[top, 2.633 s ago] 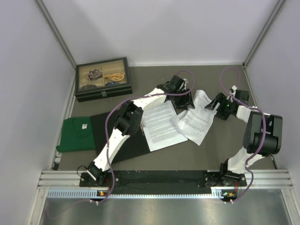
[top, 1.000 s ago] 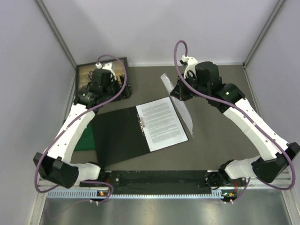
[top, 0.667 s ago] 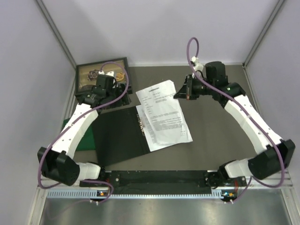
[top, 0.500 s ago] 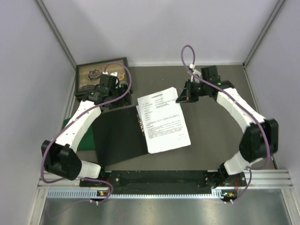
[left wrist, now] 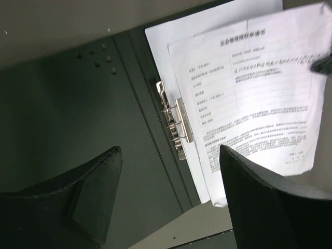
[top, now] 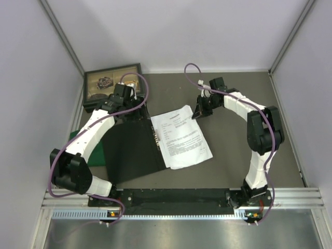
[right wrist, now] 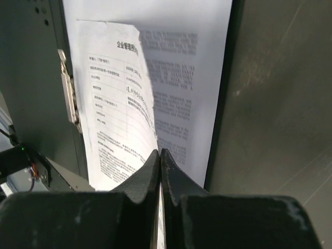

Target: Put the files into the folder

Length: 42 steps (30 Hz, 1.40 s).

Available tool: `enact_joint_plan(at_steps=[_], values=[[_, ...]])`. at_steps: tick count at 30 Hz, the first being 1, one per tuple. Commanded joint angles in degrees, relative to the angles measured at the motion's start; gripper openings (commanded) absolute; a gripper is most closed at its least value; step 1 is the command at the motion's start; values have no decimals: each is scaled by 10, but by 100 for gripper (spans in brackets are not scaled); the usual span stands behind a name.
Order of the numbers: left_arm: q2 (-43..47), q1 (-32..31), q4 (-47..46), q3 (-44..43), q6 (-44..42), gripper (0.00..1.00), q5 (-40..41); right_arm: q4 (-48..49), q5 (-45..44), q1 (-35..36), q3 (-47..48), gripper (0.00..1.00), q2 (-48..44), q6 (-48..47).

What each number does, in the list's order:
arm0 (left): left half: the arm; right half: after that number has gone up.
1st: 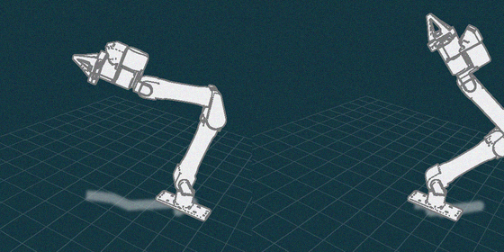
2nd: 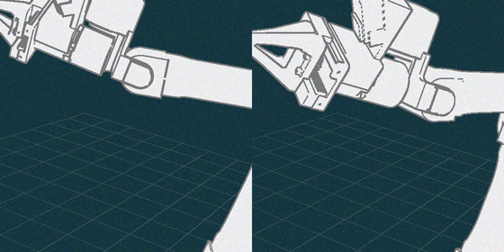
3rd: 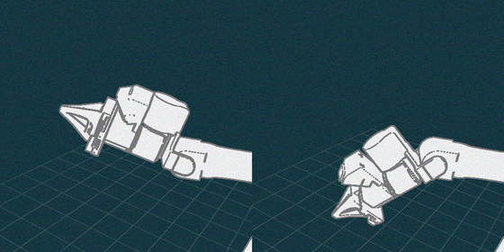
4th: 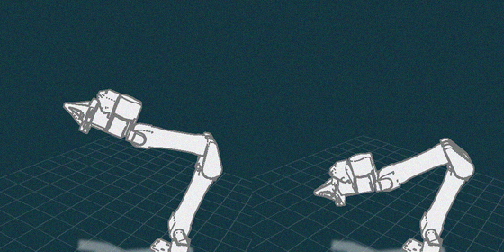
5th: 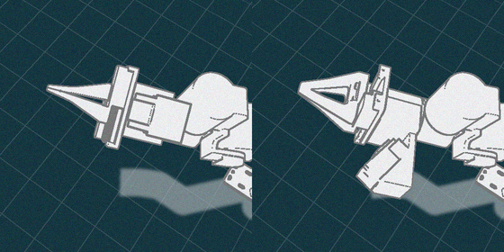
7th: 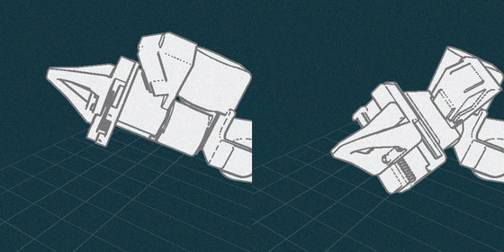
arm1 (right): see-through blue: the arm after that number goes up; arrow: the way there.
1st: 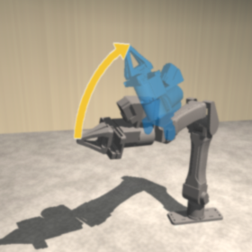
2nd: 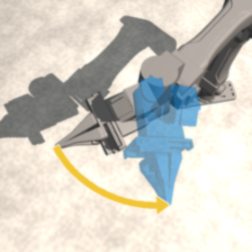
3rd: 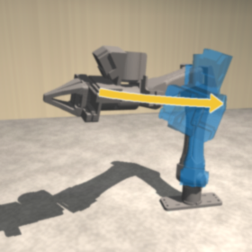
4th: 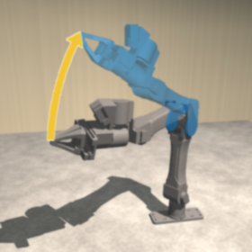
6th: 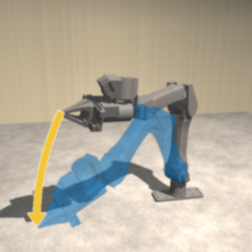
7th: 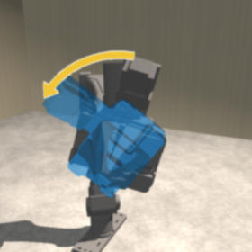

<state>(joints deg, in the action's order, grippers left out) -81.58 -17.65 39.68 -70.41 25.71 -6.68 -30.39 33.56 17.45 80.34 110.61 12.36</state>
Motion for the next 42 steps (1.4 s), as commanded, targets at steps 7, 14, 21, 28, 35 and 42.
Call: enact_joint_plan(at_steps=[7,14,21,28,35,42], values=[[1,4,-18,21,-6,80,-25,74,28,-1,57,0,34,10],[-3,4,-22,19,-6,80,-35,62,57,-1,74,0,56,-10],[-6,4,-25,25,-1,80,-53,31,81,3,108,0,73,-54],[-5,4,-25,24,-3,80,-54,12,101,6,110,0,78,-81],[-5,4,-24,26,-3,80,-61,-1,119,5,111,0,80,-100],[-3,4,-25,30,-3,80,-64,10,127,12,110,0,89,-86]])
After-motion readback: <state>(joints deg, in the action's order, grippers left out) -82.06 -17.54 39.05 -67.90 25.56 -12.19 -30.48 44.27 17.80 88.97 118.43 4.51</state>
